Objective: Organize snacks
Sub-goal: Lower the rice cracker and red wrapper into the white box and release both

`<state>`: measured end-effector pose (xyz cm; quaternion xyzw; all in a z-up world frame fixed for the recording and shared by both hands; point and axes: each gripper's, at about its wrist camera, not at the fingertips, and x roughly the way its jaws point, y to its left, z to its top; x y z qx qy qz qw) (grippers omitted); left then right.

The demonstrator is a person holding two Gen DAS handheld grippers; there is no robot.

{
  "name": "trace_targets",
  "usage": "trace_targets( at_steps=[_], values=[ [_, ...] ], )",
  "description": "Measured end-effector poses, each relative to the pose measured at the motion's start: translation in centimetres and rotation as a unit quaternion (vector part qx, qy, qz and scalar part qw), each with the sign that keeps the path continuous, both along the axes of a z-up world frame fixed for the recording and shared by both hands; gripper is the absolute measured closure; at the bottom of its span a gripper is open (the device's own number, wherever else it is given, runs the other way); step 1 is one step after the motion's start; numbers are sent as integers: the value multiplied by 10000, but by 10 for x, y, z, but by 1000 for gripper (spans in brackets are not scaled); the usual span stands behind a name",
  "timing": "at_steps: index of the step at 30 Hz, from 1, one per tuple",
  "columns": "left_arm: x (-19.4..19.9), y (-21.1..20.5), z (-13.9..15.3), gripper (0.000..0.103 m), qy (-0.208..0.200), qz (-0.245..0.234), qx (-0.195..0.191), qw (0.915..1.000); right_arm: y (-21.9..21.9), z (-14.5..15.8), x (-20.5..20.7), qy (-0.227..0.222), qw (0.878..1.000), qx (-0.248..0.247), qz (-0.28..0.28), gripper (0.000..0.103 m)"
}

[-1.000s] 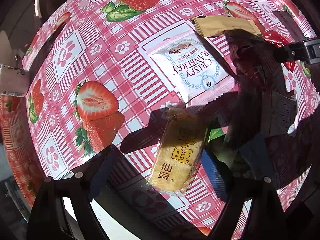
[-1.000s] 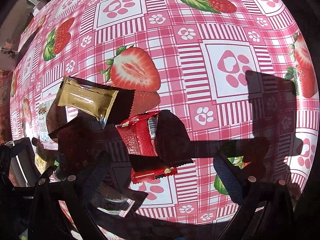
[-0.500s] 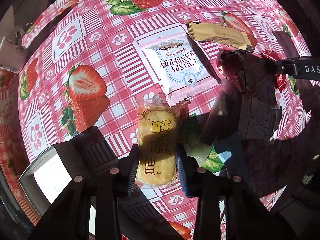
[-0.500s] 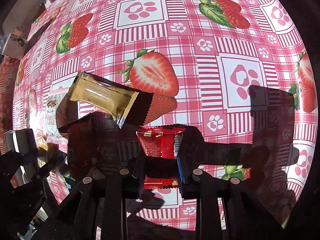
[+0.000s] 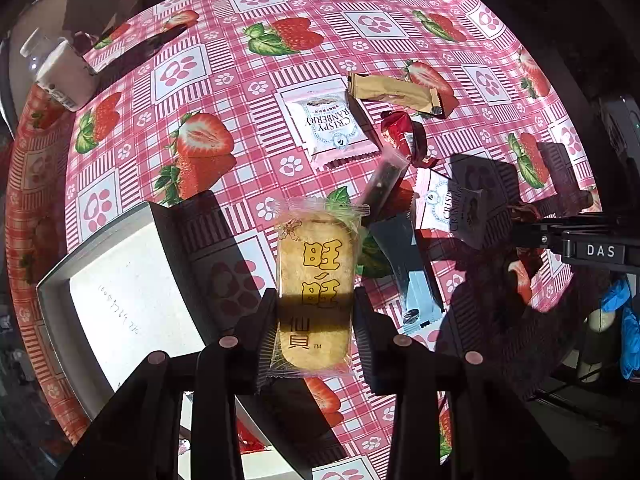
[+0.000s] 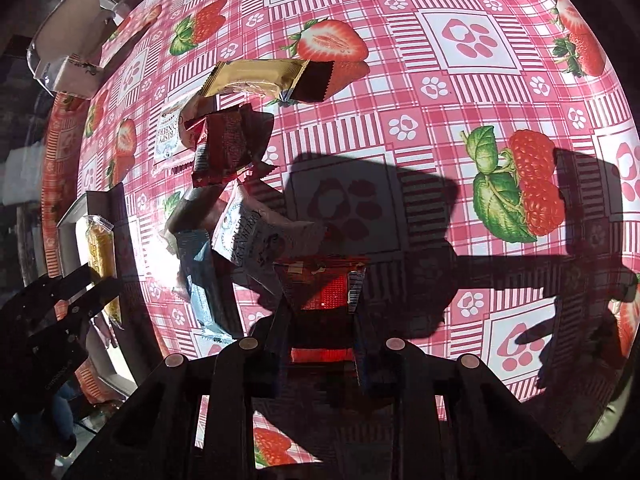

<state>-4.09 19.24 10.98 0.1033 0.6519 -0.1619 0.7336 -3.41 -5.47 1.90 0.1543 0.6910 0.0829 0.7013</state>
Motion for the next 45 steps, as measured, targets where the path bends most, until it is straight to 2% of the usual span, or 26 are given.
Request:
trace_targets(
  at_steps=[3, 8, 21, 33, 45],
  values=[
    [6, 21, 7, 63, -108, 72, -58, 9999, 12, 6, -12, 24, 10000, 53, 20, 75],
    [16, 34, 10, 63, -285, 183, -83, 9994, 43, 10, 10, -7, 9998, 93, 155, 75],
    [2, 109, 20, 63, -477, 829, -131, 9953, 130, 51, 29, -363, 9940, 35, 1029, 75],
    [-4, 172, 6, 63, -432, 1392, -61, 9893, 225, 62, 38, -468, 9818, 85, 1839, 75],
    [-15, 196, -24, 63, -118, 1594, 81, 9871, 307, 52, 34, -316, 9681, 261, 2471, 75]
  ],
)
